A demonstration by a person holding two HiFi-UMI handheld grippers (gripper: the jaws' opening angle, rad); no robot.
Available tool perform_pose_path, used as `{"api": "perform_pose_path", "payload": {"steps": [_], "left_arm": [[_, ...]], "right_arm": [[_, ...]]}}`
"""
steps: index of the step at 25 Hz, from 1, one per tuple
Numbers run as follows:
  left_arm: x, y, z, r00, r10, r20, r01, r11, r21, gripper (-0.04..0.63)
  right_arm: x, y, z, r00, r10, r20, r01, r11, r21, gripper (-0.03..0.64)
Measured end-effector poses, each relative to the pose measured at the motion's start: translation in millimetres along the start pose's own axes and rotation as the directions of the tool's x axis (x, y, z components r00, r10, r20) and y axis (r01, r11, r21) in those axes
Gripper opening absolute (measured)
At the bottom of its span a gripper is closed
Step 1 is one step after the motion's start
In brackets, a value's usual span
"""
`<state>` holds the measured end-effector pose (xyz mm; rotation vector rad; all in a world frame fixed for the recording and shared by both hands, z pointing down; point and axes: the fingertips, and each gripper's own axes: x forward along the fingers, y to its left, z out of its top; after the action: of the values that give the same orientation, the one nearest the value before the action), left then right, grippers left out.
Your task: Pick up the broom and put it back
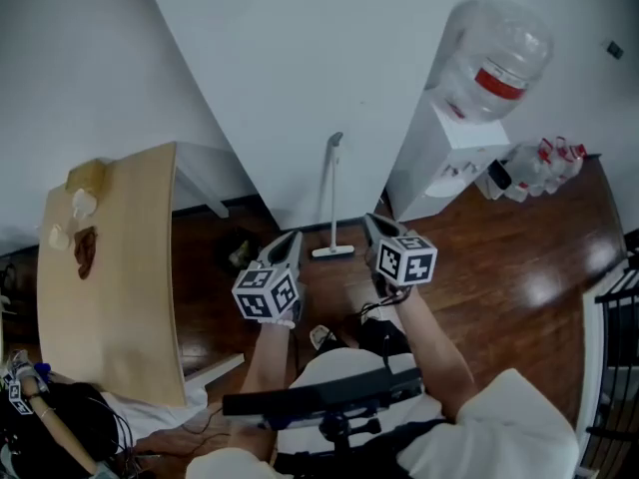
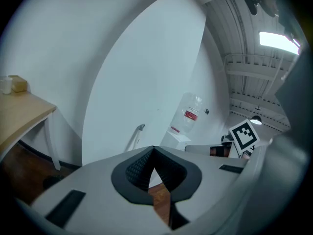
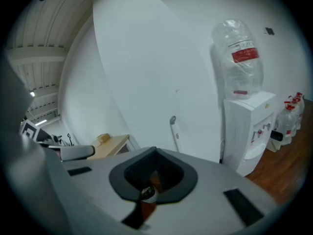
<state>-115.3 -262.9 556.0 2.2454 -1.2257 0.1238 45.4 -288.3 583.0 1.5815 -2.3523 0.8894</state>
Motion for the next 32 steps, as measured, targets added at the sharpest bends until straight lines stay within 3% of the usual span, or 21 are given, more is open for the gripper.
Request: {"api": "perform_pose_path", "payload": {"steps": [6, 11, 15, 24, 32], "left_arm": [[-23, -29, -9, 0.998, -0.030, 0.057, 0.031, 0.999, -0.019, -0.011], [-49, -66, -28, 0.995, 0.001, 0.095, 0.001, 1.000, -0.020, -0.011], [-68, -116, -57, 0.993, 0.019, 0.115, -0.017, 1.000, -0.019, -0.011], [-131, -228, -138, 0.996, 0.080, 0.045, -0.082, 0.996, 0.039, -0.011], [-157, -275, -146, 0.999, 0.021, 0.045, -0.026, 0.993, 0.112, -0.011]], "right_arm": [[-49, 5, -24, 1.000, 0.012, -0.015, -0.013, 0.999, -0.031, 0.012], [-96, 20, -44, 0.997, 0.078, -0.004, -0.078, 0.995, -0.059, 0.012], [-160, 4, -76, 0.996, 0.089, -0.010, -0.089, 0.992, -0.093, 0.012], [-288, -32, -135, 0.993, 0.117, 0.024, -0.117, 0.993, 0.000, 0.012], [-327, 5, -126, 0.986, 0.159, 0.042, -0.154, 0.984, -0.092, 0.012]]}}
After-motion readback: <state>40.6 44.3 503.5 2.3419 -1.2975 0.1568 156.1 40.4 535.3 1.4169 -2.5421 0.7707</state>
